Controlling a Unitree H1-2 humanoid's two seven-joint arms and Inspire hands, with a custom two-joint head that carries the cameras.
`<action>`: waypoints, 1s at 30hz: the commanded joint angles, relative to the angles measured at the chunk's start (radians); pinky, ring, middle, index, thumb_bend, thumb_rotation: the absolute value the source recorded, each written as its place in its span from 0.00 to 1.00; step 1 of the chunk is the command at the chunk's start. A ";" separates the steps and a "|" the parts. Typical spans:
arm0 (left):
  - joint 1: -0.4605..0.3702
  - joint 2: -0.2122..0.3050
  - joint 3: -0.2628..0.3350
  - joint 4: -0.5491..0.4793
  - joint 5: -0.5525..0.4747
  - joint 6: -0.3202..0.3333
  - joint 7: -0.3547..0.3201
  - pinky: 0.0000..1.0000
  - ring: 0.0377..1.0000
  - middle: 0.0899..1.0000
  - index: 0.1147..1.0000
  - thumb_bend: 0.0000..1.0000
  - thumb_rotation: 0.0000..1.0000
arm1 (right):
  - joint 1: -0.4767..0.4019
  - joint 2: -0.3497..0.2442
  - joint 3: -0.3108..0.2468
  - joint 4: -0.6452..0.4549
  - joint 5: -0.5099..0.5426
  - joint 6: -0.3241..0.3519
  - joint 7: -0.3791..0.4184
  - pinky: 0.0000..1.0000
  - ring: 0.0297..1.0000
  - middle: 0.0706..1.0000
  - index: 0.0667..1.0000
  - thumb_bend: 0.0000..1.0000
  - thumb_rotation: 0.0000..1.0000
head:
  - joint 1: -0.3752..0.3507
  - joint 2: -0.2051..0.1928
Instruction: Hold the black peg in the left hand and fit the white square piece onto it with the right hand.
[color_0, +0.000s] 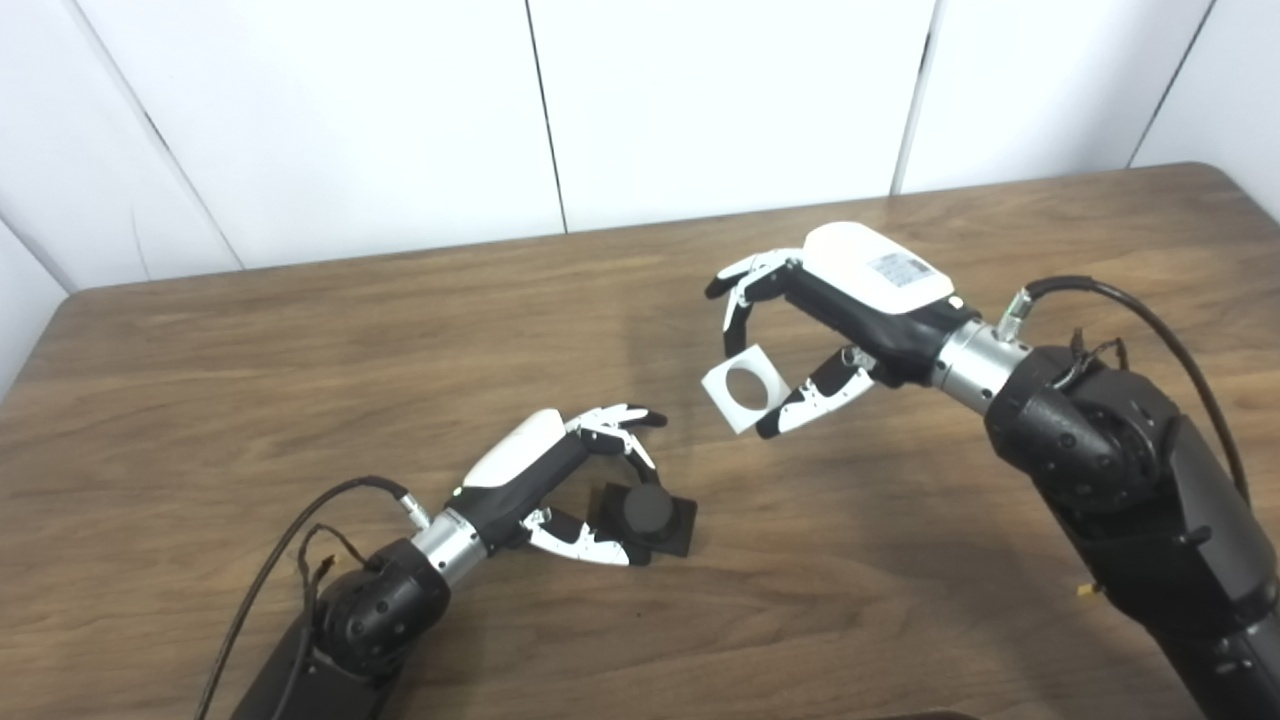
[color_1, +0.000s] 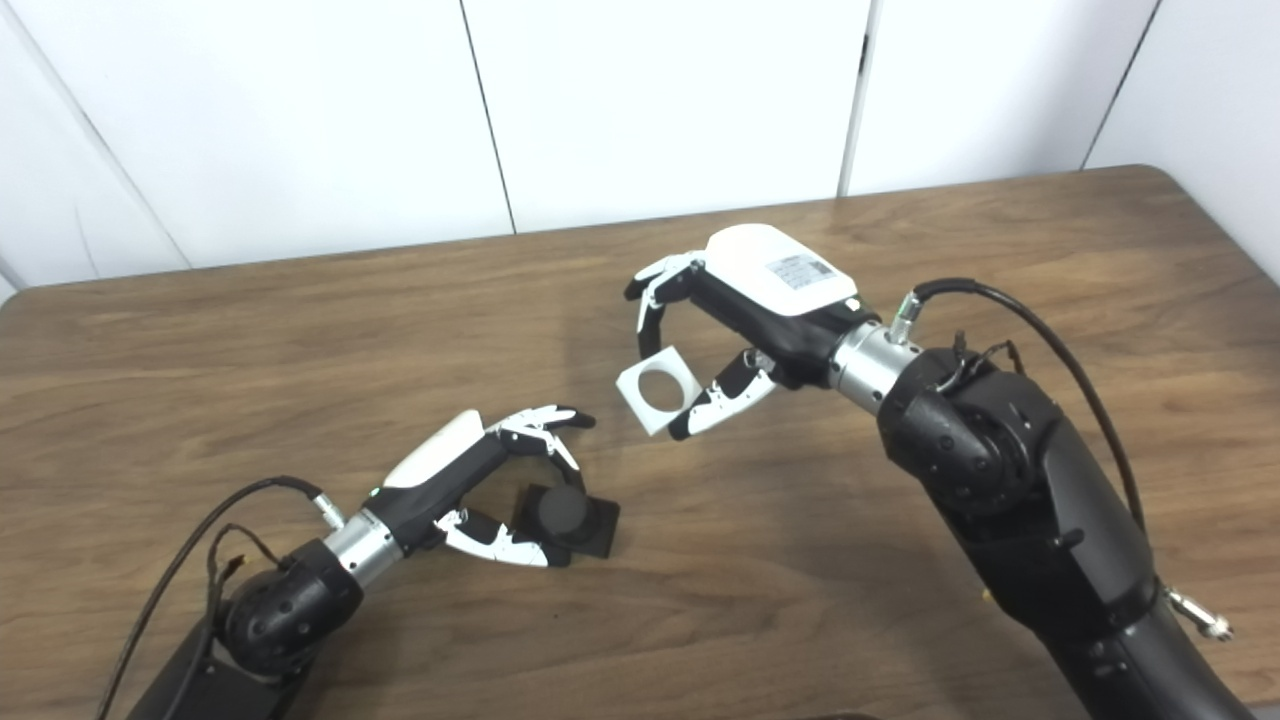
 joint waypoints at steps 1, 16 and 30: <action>0.019 -0.002 -0.039 0.034 0.045 0.058 -0.064 0.93 0.93 0.88 0.43 0.51 0.08 | -0.036 -0.002 -0.001 -0.045 0.002 -0.019 0.005 0.78 0.80 0.78 0.44 0.51 0.14 | 0.001 0.001; 0.022 -0.007 -0.044 0.040 0.054 0.043 -0.058 0.92 0.92 0.89 0.43 0.51 0.08 | -0.021 0.015 0.027 -0.096 0.024 -0.023 0.040 0.75 0.79 0.77 0.44 0.52 0.14 | 0.022 -0.007; 0.026 -0.017 -0.049 0.037 0.063 0.051 -0.055 0.92 0.91 0.88 0.43 0.51 0.08 | -0.002 0.040 0.043 -0.147 0.024 -0.016 0.074 0.80 0.80 0.78 0.44 0.51 0.15 | 0.053 -0.001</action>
